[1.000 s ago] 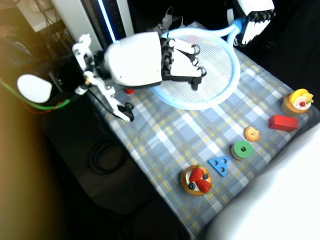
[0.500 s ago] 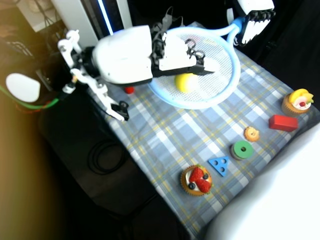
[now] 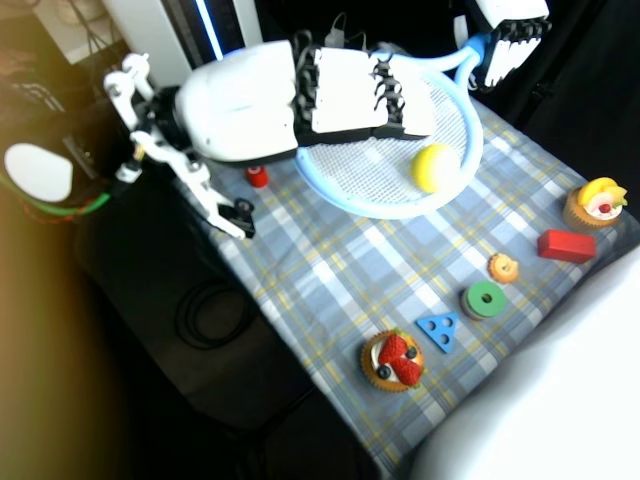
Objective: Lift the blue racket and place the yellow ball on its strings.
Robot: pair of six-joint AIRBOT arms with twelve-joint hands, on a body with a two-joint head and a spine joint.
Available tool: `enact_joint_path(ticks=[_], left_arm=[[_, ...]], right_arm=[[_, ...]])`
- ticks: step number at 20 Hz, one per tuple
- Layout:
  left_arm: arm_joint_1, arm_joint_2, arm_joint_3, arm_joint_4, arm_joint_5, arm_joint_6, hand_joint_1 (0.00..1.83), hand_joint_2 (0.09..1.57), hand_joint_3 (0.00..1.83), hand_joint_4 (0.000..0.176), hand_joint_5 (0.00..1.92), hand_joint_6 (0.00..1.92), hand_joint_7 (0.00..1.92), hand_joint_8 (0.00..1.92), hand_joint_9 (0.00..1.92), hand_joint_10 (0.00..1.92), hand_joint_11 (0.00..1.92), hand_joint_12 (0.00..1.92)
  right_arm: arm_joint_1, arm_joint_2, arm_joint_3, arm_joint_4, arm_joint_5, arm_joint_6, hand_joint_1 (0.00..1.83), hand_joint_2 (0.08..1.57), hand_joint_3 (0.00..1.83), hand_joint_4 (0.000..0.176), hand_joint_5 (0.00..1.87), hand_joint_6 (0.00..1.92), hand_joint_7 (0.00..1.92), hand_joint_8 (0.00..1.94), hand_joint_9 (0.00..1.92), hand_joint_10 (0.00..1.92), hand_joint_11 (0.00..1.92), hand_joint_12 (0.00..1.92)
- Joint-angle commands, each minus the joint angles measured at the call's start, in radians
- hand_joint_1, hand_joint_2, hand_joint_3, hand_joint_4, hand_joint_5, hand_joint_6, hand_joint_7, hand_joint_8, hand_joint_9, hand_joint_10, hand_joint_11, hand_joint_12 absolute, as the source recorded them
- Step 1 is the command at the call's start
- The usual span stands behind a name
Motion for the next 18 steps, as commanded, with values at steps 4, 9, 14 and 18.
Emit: enact_joint_path(ticks=[4, 9, 14, 18], left_arm=[[-0.014, 0.005, 0.012, 0.018, -0.095, 0.005, 1.72, 1.22, 0.0, 0.176, 0.94, 1.92, 1.33, 1.92, 1.57, 1.92, 1.61, 1.92], [-0.014, 0.004, 0.02, 0.015, -0.086, 0.013, 1.7, 1.2, 0.0, 0.172, 0.88, 1.92, 1.28, 1.92, 1.55, 1.92, 1.58, 1.92], [-0.015, 0.001, 0.028, -0.009, -0.051, 0.067, 1.67, 1.18, 0.0, 0.164, 0.83, 1.92, 1.28, 1.92, 1.53, 1.92, 1.56, 1.92], [-0.016, -0.007, 0.043, -0.018, -0.029, 0.067, 1.66, 1.18, 0.0, 0.17, 0.85, 1.92, 1.3, 1.92, 1.56, 1.92, 1.59, 1.92]], right_arm=[[0.006, 0.003, -0.007, 0.06, 0.119, -0.004, 0.37, 1.36, 0.0, 0.0, 0.4, 0.0, 0.39, 0.0, 0.31, 0.0, 0.17, 0.31], [-0.007, 0.006, -0.008, 0.081, 0.133, -0.01, 0.37, 1.39, 0.0, 0.0, 0.4, 0.0, 0.4, 0.0, 0.32, 0.0, 0.14, 0.39], [-0.017, 0.004, -0.008, 0.088, 0.136, -0.012, 0.37, 1.4, 0.0, 0.0, 0.43, 0.0, 0.43, 0.01, 0.37, 0.01, 0.14, 0.49], [-0.024, 0.003, -0.009, 0.095, 0.139, -0.012, 0.39, 1.4, 0.0, 0.0, 0.44, 0.0, 0.44, 0.0, 0.37, 0.01, 0.15, 0.5]])
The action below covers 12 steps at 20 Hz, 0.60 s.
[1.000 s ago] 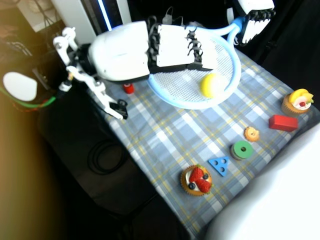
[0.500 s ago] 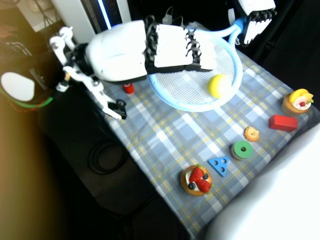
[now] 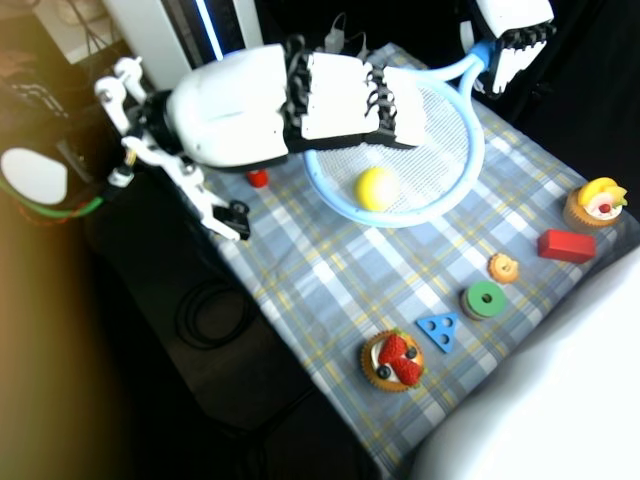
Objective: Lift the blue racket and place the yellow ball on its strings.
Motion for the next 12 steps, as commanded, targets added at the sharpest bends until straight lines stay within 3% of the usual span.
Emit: enact_joint_path(ticks=[1, 12], left_arm=[[-0.014, -0.005, 0.009, 0.025, -0.099, -0.002, 1.65, 1.18, 0.0, 0.174, 0.84, 1.92, 1.28, 1.92, 1.55, 1.92, 1.59, 1.92], [-0.04, -0.057, 0.054, 0.012, -0.032, 0.023, 1.61, 1.26, 0.0, 0.176, 0.8, 1.92, 1.21, 1.92, 1.55, 1.92, 1.56, 1.92]], right_arm=[[0.004, -0.004, -0.004, 0.053, 0.114, 0.0, 0.39, 1.39, 0.0, 0.0, 0.44, 0.0, 0.44, 0.01, 0.37, 0.01, 0.14, 0.5], [-0.025, -0.006, -0.002, 0.077, 0.132, -0.004, 0.39, 1.41, 0.0, 0.0, 0.43, 0.0, 0.46, 0.01, 0.4, 0.01, 0.15, 0.51]])
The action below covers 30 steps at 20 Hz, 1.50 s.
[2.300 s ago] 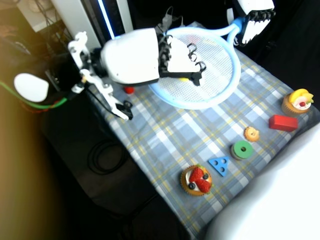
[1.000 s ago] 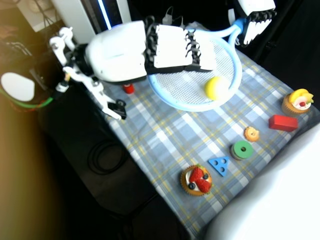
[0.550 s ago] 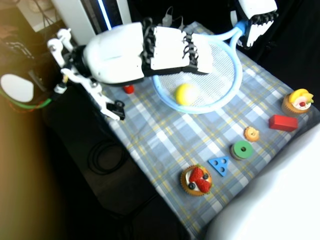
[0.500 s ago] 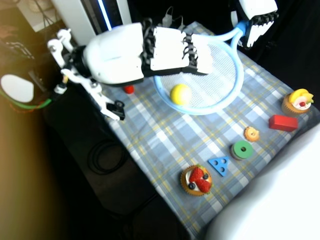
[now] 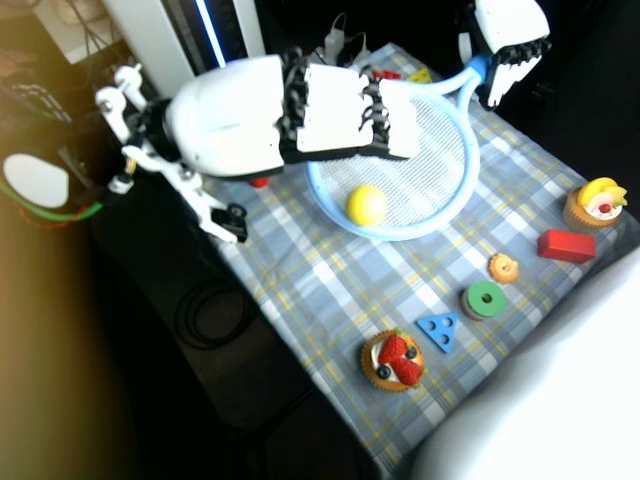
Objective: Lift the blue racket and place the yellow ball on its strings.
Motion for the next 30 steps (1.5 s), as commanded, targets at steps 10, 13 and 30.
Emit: enact_joint_path(ticks=[10, 13, 30], left_arm=[[-0.014, -0.035, 0.03, 0.008, -0.058, 0.01, 1.49, 1.32, 0.01, 0.176, 0.73, 1.92, 1.23, 1.92, 1.54, 1.92, 1.6, 1.92], [-0.016, -0.048, 0.034, -0.009, -0.039, 0.052, 1.53, 1.3, 0.0, 0.176, 0.79, 1.92, 1.25, 1.92, 1.56, 1.92, 1.47, 1.92], [-0.005, -0.071, 0.054, -0.098, -0.011, 0.103, 1.48, 1.26, 0.0, 0.0, 0.73, 1.92, 0.89, 1.92, 1.1, 1.92, 1.14, 1.92]], right_arm=[[-0.019, -0.01, 0.003, 0.07, 0.145, -0.004, 0.39, 1.41, 0.0, 0.0, 0.45, 0.0, 0.48, 0.0, 0.42, 0.0, 0.2, 0.44], [-0.022, -0.01, 0.003, 0.073, 0.148, -0.004, 0.39, 1.41, 0.0, 0.0, 0.45, 0.0, 0.49, 0.0, 0.43, 0.0, 0.23, 0.39], [-0.033, -0.002, 0.0, 0.082, 0.148, -0.004, 0.45, 1.42, 0.0, 0.0, 0.44, 0.0, 0.46, 0.0, 0.39, 0.0, 0.2, 0.38]])
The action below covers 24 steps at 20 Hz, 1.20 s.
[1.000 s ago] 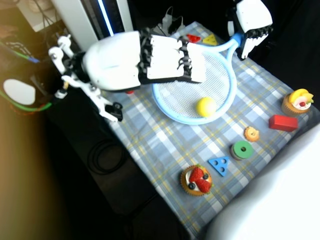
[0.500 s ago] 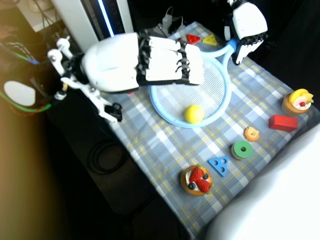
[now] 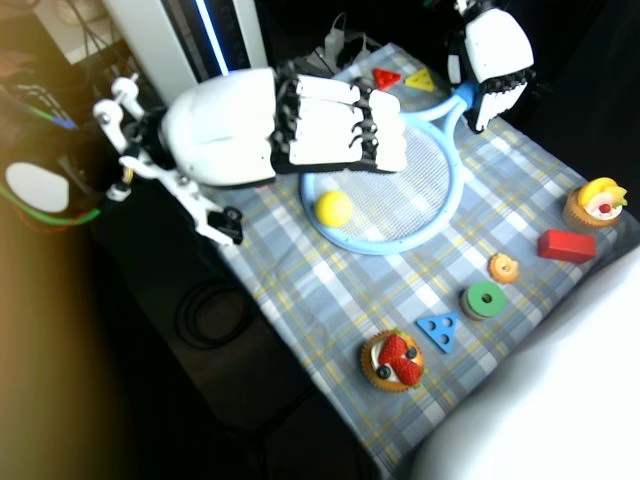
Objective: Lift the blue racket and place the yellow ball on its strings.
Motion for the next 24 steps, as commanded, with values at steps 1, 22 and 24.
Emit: enact_joint_path(ticks=[1, 22, 24], left_arm=[[-0.003, -0.003, 0.01, 0.017, -0.093, 0.005, 1.48, 1.26, 0.0, 0.0, 0.73, 1.92, 0.89, 1.92, 1.1, 1.92, 1.14, 1.92], [0.009, 0.047, -0.06, 0.044, -0.167, -0.007, 0.96, 0.99, 0.0, 0.128, 0.2, 0.0, 0.29, 0.0, 0.4, 0.0, 0.18, 0.79], [0.009, 0.09, -0.105, 0.136, -0.205, -0.094, 0.91, 0.98, 0.0, 0.152, 0.15, 0.0, 0.3, 0.01, 0.37, 0.0, 0.11, 0.76]], right_arm=[[0.005, 0.001, -0.002, 0.044, 0.113, 0.001, 0.45, 1.42, 0.0, 0.0, 0.44, 0.0, 0.46, 0.0, 0.39, 0.0, 0.2, 0.38], [-0.008, 0.005, -0.002, 0.055, 0.117, 0.001, 0.44, 1.42, 0.0, 0.0, 0.45, 0.0, 0.47, 0.0, 0.4, 0.0, 0.18, 0.41], [-0.017, 0.007, -0.002, 0.067, 0.128, 0.001, 0.45, 1.43, 0.0, 0.0, 0.45, 0.0, 0.48, 0.0, 0.42, 0.0, 0.16, 0.51]])
